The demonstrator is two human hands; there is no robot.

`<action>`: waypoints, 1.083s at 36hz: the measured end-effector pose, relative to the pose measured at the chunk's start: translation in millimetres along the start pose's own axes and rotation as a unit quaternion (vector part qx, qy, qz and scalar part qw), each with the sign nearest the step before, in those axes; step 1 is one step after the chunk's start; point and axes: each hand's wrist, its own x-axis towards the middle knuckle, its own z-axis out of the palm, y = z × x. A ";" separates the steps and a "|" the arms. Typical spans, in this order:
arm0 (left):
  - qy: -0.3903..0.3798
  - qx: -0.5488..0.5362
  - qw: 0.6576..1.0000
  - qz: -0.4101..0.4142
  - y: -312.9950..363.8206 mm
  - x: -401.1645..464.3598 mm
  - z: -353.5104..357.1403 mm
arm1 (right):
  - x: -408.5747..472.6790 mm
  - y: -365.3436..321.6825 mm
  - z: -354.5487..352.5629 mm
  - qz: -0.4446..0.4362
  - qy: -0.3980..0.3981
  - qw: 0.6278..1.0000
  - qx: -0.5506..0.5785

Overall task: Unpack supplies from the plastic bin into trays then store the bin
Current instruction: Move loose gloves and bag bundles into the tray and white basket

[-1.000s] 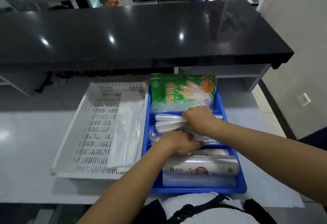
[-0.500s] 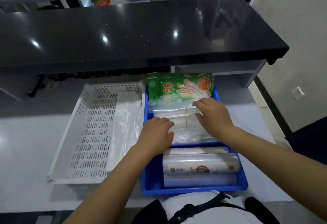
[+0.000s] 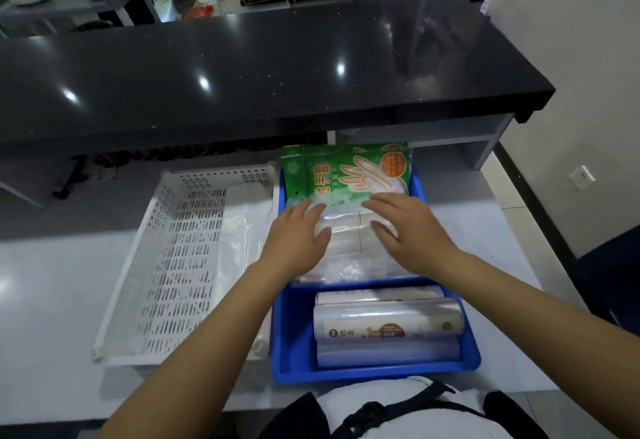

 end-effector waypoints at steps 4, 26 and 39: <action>-0.057 0.036 0.998 -0.012 6.6 29.8 5.6 | 34.4 -7.7 11.2 0.051 -0.182 0.977 -0.094; -0.027 0.027 0.999 0.035 -3.5 47.8 2.2 | 51.0 26.3 10.7 0.054 -0.128 0.989 -0.048; -0.223 -0.010 0.974 -0.047 6.5 71.0 4.5 | 86.2 17.7 22.4 0.174 -0.341 0.923 -0.023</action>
